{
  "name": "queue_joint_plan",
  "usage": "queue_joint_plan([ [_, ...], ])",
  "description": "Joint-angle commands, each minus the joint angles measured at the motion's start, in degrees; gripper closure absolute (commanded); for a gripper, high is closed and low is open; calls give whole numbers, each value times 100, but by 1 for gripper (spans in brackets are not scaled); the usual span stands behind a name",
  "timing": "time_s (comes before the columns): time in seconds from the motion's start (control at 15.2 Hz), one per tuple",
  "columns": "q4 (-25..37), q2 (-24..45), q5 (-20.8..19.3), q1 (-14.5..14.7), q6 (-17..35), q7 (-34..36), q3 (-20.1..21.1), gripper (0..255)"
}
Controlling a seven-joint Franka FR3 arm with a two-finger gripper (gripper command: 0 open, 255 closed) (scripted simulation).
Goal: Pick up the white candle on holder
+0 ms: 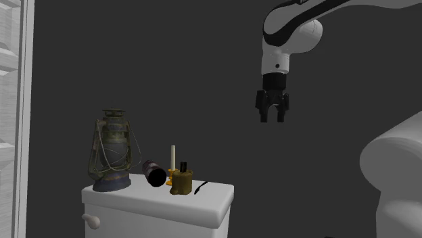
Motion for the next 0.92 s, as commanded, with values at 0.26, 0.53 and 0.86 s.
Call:
queue_joint_plan([
  [0.26,403,806,199,127,310,371,343,0],
  [0.53,916,1643,318,216,548,731,660,0],
  [0.86,1708,2723,342,295,727,1185,1022,0],
])
